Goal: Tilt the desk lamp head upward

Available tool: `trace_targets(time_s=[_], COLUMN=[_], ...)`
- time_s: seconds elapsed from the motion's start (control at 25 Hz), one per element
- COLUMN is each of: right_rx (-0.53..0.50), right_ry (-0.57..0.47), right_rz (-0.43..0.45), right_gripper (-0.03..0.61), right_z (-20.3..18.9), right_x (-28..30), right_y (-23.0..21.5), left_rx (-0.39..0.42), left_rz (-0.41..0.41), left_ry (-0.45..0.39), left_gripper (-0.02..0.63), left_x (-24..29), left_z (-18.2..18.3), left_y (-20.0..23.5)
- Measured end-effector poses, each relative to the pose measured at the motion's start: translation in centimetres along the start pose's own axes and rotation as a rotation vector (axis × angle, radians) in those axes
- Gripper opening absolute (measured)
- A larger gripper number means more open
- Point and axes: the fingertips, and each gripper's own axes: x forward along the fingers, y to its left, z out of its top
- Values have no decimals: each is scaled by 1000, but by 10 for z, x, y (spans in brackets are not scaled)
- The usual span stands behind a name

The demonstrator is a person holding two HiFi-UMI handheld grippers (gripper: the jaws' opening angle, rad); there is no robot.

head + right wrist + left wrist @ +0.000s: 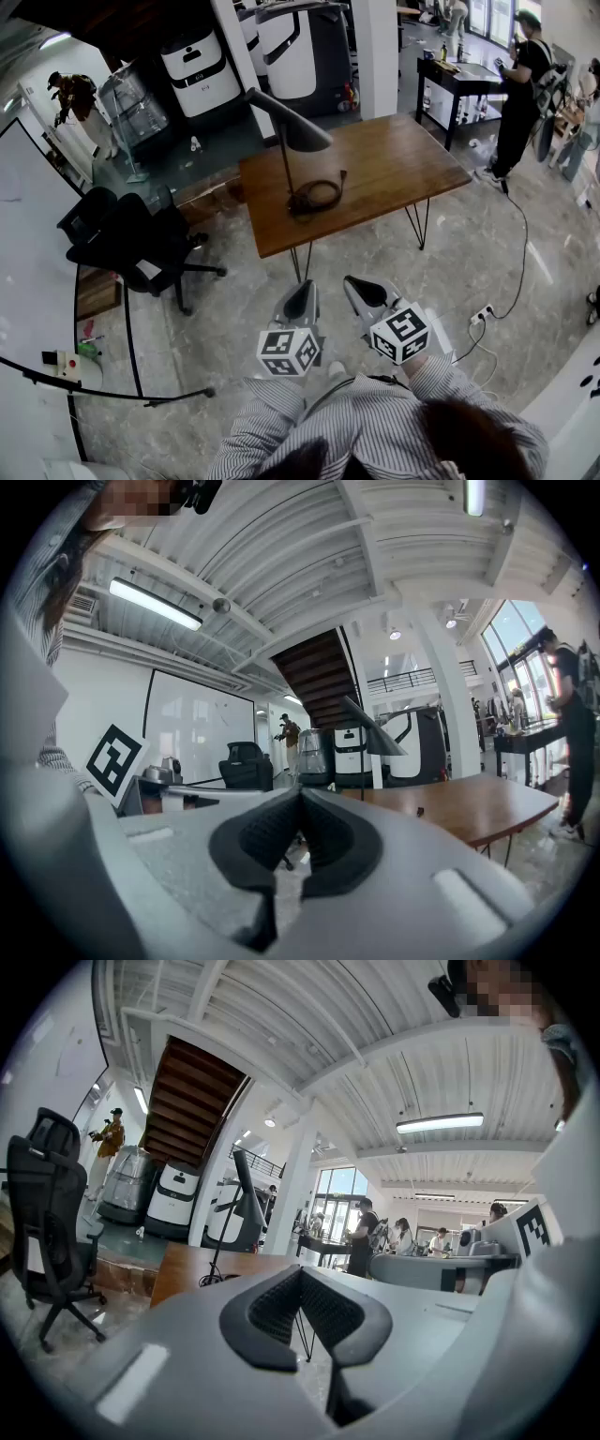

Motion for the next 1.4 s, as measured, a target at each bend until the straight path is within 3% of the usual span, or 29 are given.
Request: trace_targets(time_s=[0.28, 0.8, 1.08, 1.4], right_rx=[13, 27, 17, -20], right_ry=[15, 38, 12, 1], right_rz=[16, 35, 65, 76], right_gripper=[2, 2, 2, 2], right_z=[5, 1, 3, 2], right_x=[46, 74, 83, 108], right_y=[-30, -65, -78, -106], left_rx=[-26, -76, -28, 111], left_rz=[22, 42, 17, 27], left_ry=[-12, -5, -13, -44], left_gripper=[2, 2, 2, 2], left_x=[41, 78, 101, 135], left_z=[14, 11, 14, 42], left_y=[31, 47, 48, 71])
